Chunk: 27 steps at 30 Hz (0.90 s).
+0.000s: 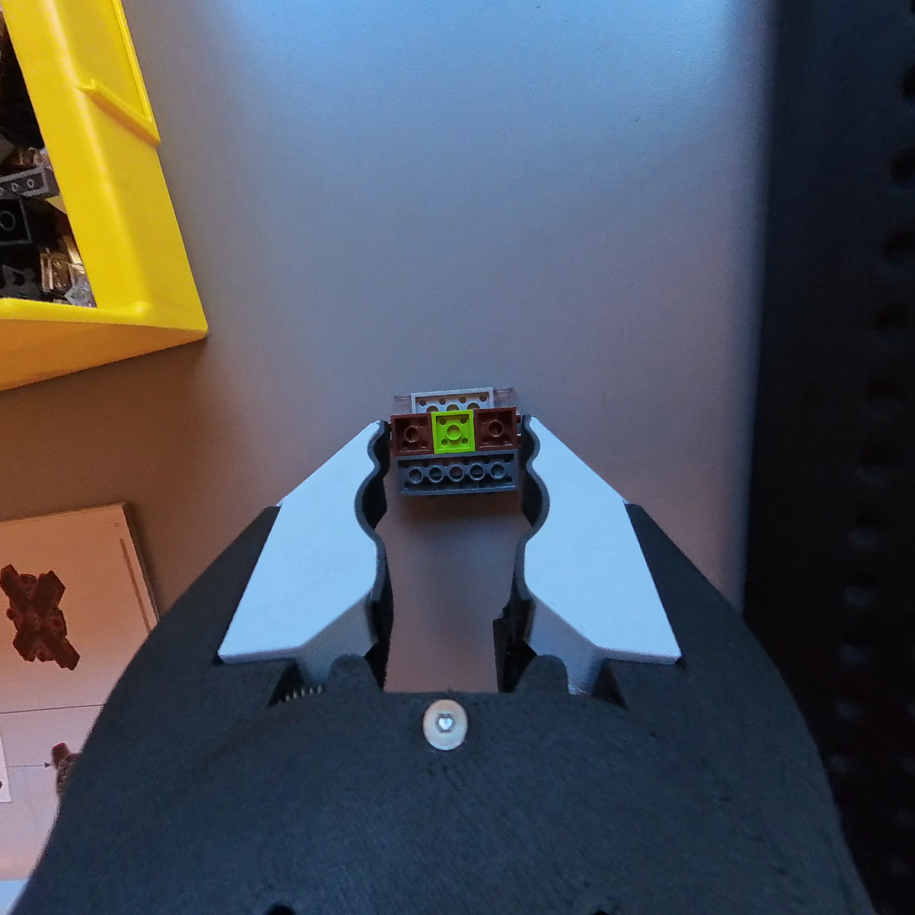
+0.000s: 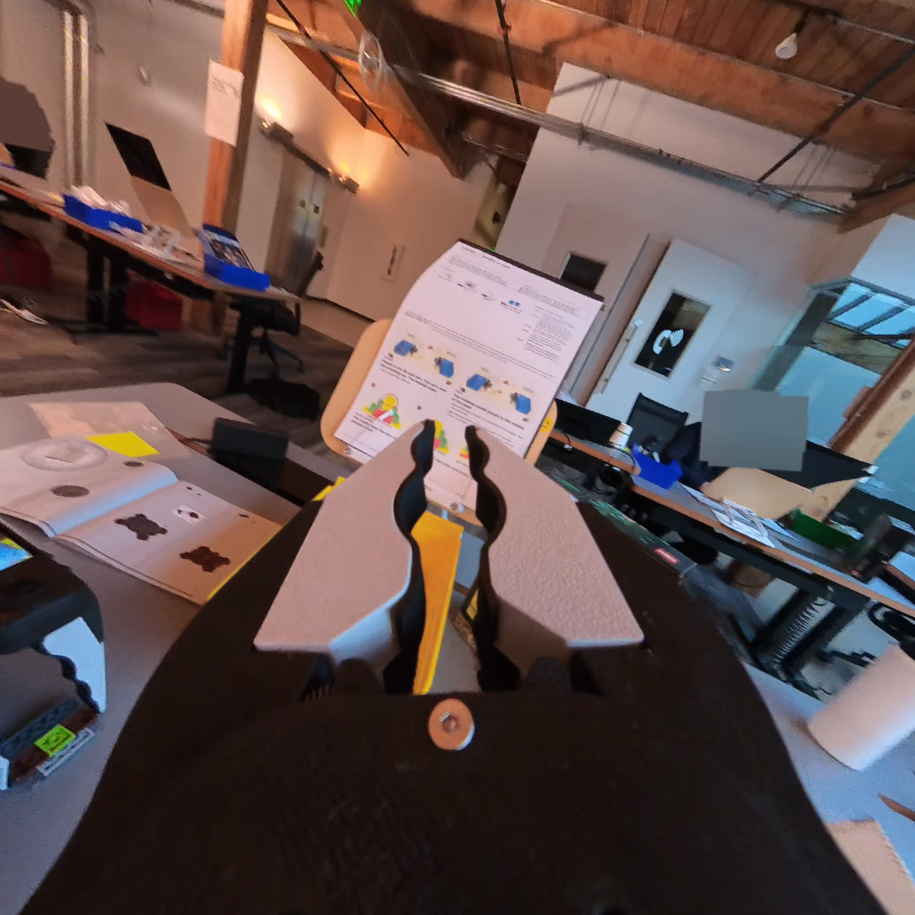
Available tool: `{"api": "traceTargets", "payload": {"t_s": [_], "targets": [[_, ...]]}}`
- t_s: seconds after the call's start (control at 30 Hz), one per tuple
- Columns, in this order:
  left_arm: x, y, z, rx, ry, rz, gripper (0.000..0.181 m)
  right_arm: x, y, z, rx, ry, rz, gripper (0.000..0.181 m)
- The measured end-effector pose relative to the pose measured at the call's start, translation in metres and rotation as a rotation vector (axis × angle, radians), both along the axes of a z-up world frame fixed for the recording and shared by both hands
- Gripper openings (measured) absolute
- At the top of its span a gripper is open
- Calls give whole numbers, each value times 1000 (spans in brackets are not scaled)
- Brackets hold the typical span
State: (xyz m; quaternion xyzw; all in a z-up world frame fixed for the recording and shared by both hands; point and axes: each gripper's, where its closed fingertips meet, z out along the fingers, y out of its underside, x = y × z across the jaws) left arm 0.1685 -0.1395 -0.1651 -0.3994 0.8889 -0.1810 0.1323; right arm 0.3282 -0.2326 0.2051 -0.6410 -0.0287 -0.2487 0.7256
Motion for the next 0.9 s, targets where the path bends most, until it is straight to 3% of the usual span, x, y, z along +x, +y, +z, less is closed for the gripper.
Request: {"api": "traceTargets", "payload": {"t_s": [0.13,0.23,0.4,0.5,0.6,0.7,0.9], "targets": [[2,10,7,48,-24,6,51,2,10,-8,-48,14,3,11],[11,20,35,17,-123,49,51,0,21,-15,-104,-12,1,11],[24,49,126,-100,-459,158,51,-23,48,-20,-132,6,133,11],[19,65,186,-116,-731,163,51,-54,67,-16,-99,50,324,11],[9,79,223,-39,-920,171,51,-87,91,-16,-77,149,552,12],[2,90,237,93,-1005,172,51,-114,124,-37,-181,284,713,16],[-2,96,241,271,-1030,172,51,-156,177,-94,-446,440,834,22]]}}
